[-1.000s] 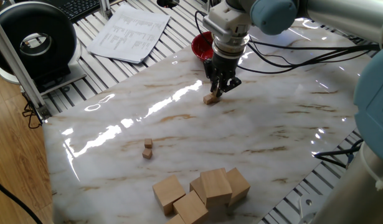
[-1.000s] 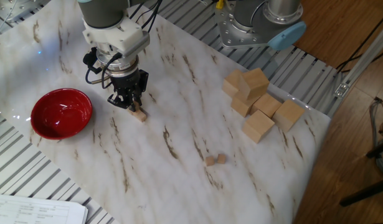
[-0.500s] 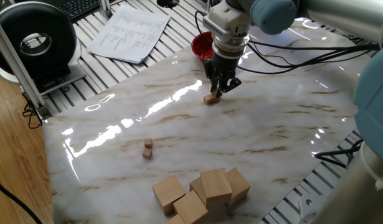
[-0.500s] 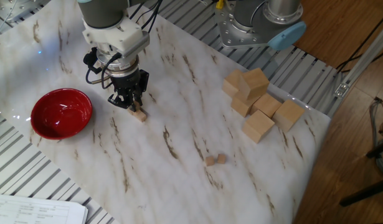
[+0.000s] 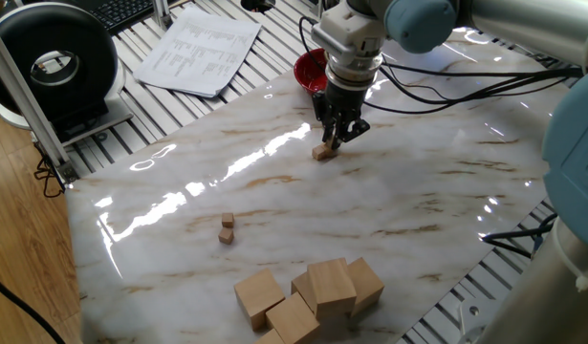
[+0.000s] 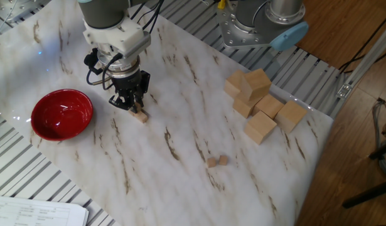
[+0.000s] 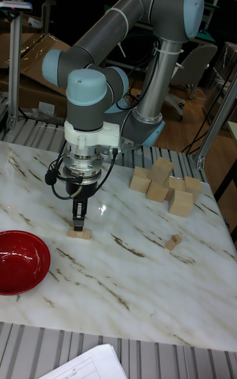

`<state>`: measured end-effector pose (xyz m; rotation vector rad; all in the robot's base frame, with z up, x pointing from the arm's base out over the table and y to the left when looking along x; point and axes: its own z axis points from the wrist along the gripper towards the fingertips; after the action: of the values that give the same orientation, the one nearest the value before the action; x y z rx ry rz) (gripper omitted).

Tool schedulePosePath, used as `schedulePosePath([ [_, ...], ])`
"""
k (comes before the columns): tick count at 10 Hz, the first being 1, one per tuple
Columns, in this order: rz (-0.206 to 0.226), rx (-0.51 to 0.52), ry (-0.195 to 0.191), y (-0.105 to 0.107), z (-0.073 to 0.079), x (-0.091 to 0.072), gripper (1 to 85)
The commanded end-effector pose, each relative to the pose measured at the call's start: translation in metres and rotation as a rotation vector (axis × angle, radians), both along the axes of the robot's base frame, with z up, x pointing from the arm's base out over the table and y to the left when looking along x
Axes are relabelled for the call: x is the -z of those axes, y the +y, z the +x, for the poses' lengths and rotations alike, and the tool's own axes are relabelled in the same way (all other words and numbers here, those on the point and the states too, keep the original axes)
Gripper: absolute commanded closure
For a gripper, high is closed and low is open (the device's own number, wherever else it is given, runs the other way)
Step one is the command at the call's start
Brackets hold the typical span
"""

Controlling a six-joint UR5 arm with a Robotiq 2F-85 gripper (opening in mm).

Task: Stack the blocks into a pyramid shape

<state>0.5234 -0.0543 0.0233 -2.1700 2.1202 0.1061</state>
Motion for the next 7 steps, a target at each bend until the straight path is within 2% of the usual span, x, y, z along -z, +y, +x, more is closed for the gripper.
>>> schedulePosePath([
  [1, 0.013, -0.003, -0.006, 0.0015, 0.0020, -0.0015, 61.3],
  [7, 0.024, -0.021, -0.009, 0.0015, 0.0028, -0.0020, 53.3],
])
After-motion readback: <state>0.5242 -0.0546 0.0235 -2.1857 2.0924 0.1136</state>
